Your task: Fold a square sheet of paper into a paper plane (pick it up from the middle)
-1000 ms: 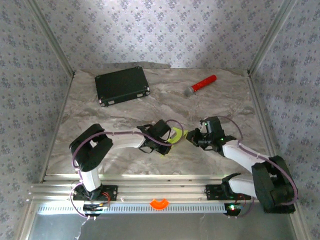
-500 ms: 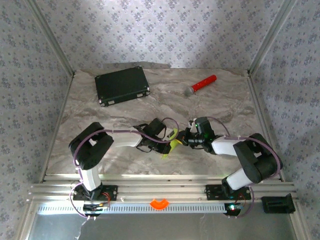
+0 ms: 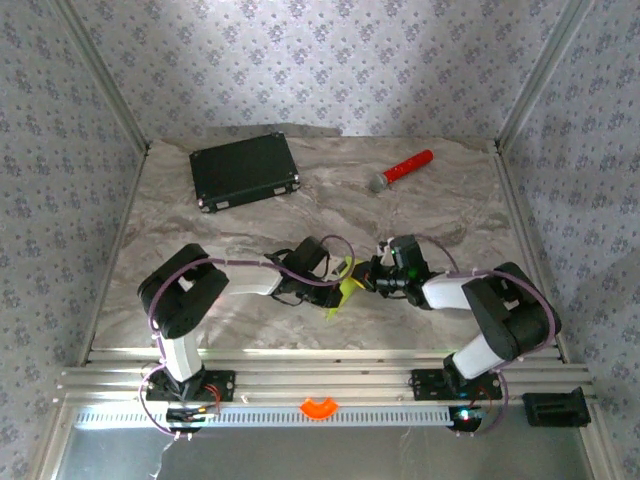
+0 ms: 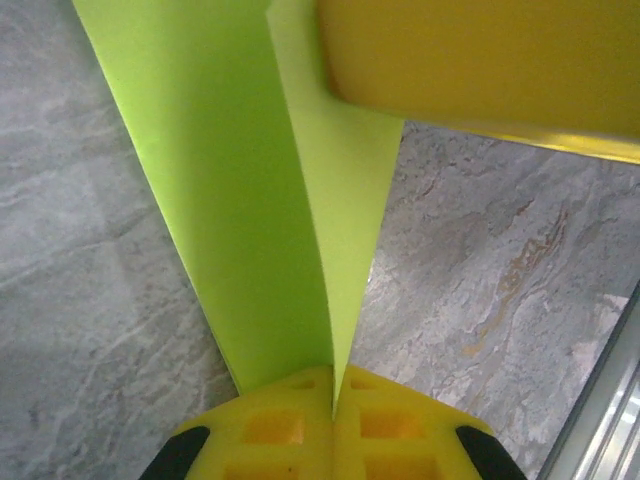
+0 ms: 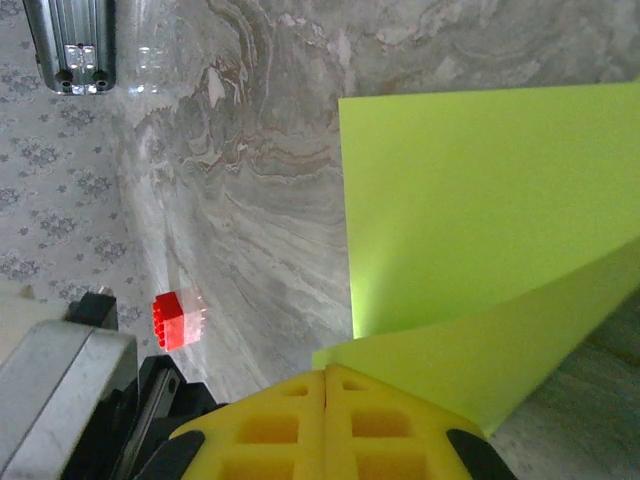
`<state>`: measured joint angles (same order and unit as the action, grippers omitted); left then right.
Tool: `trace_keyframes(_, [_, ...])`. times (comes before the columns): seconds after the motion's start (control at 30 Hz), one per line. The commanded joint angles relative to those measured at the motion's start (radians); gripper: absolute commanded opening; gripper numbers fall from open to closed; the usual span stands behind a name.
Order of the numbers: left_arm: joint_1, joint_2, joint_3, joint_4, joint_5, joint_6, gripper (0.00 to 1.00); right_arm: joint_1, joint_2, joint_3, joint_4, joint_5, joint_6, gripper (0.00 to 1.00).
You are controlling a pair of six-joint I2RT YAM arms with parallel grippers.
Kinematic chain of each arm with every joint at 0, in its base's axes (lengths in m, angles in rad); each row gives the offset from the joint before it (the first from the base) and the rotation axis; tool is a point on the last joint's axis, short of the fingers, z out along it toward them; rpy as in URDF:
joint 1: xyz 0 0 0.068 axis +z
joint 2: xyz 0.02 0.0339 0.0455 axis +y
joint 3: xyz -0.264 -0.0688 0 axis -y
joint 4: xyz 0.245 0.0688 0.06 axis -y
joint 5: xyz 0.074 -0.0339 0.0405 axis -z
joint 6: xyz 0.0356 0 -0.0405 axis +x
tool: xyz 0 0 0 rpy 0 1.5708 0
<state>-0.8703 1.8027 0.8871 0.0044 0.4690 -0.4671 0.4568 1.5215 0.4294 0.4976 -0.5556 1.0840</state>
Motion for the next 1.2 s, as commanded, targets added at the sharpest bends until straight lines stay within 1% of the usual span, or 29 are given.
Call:
trace_keyframes(0.0, [0.008, 0.015, -0.037, 0.021, 0.009, -0.032, 0.02, -0.020, -0.058, -0.032, -0.036, -0.016, -0.027, 0.06])
trace_keyframes(0.13, [0.014, 0.015, -0.056, 0.044, 0.017, -0.048, 0.01, -0.041, -0.116, -0.049, -0.078, -0.044, -0.065, 0.07])
trace_keyframes(0.23, [0.016, 0.017, -0.061, 0.051, 0.020, -0.054, 0.01, -0.039, -0.125, -0.033, -0.123, -0.056, -0.102, 0.06])
trace_keyframes(0.43, [0.023, 0.021, -0.077, 0.086, 0.026, -0.086, 0.00, -0.025, -0.041, 0.009, -0.060, -0.084, -0.086, 0.03])
trace_keyframes(0.57, [0.025, 0.023, -0.094, 0.117, 0.030, -0.110, 0.00, -0.024, 0.018, 0.024, 0.008, -0.102, -0.065, 0.03])
trace_keyframes(0.63, [0.026, 0.024, -0.103, 0.129, 0.028, -0.120, 0.00, -0.023, 0.040, 0.041, 0.007, -0.107, -0.066, 0.03])
trace_keyframes(1.17, [0.037, 0.035, -0.150, 0.191, 0.021, -0.190, 0.00, -0.032, 0.135, 0.058, 0.079, -0.133, -0.053, 0.03])
